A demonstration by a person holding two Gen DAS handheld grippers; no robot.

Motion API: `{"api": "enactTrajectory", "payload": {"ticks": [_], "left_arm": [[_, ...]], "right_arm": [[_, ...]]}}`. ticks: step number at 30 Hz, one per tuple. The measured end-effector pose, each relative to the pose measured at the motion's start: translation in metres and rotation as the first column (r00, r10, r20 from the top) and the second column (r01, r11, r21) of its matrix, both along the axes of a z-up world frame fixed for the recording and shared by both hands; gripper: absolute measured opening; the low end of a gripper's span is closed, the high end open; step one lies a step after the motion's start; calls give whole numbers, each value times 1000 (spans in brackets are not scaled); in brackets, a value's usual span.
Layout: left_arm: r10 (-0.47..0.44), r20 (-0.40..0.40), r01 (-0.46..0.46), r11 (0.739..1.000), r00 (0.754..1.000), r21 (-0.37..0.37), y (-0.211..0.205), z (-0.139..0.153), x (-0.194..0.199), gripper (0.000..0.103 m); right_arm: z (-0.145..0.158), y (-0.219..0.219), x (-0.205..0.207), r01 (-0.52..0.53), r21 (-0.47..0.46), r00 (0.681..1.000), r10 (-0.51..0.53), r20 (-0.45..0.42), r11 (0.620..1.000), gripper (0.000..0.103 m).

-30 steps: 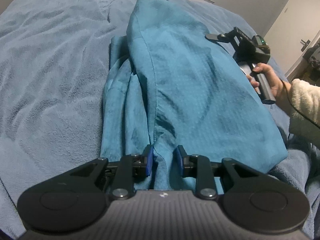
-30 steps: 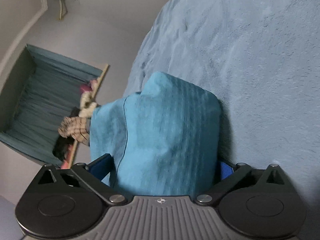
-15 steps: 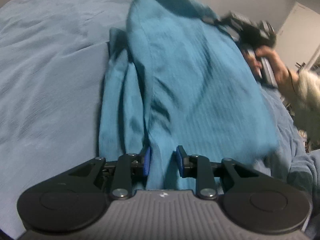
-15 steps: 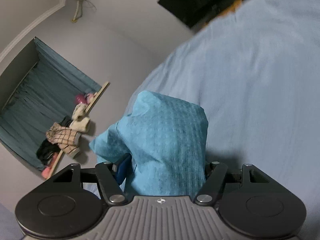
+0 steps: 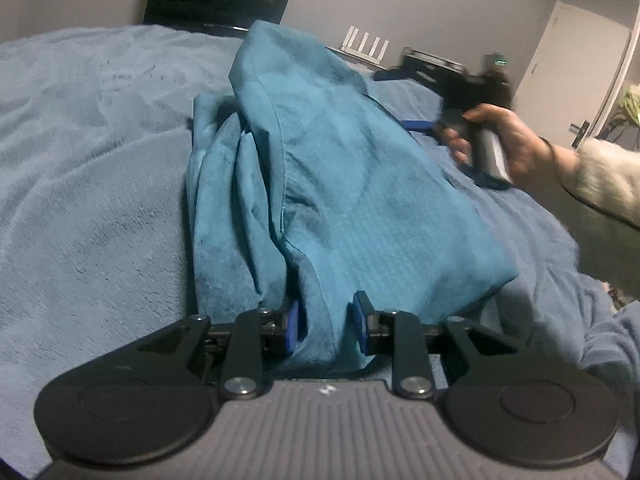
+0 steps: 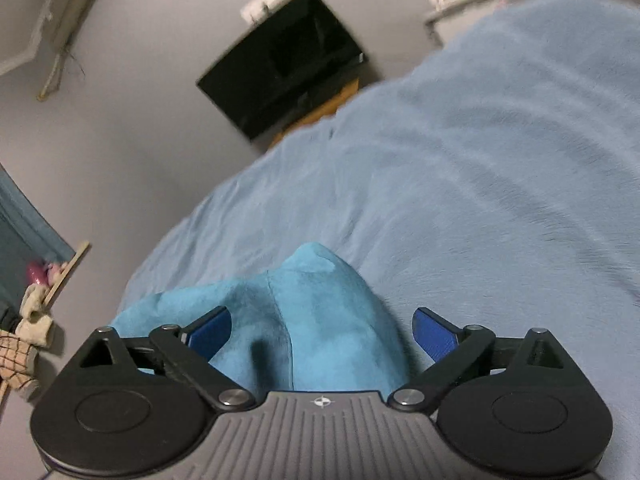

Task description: Fold large clothes

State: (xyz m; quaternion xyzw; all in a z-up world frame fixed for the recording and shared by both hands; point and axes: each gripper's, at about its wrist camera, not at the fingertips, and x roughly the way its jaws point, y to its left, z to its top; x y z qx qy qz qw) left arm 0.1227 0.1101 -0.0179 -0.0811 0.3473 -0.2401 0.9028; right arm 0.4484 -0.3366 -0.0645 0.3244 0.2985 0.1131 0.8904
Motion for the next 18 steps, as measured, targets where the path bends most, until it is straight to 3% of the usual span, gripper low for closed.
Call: {"api": "enactTrajectory", "payload": {"ticks": [7,11,12,15,18], "left_arm": [[16,80,-25,993,997,113,-1,1,-7,37],[73,77,-82,989,994,123,4,2,-13,40],[89,89,-101,985,992,140,5,3,-17,42],[187,144,-215,953,972,213,10,9,-28,61],[278,130,-298,939,952,172,17,17,-42,62]], "right_arm": [[5,-4,-147,-57,-237,995,73,61,970,101],[7,-4,-237,-82,-329,992,108,62,941,102],[5,-3,-259,-94,-344,991,122,59,934,102],[1,7,-313,-125,-397,986,159,53,909,103],[-10,28,-349,-170,-414,981,192,12,894,103]]}}
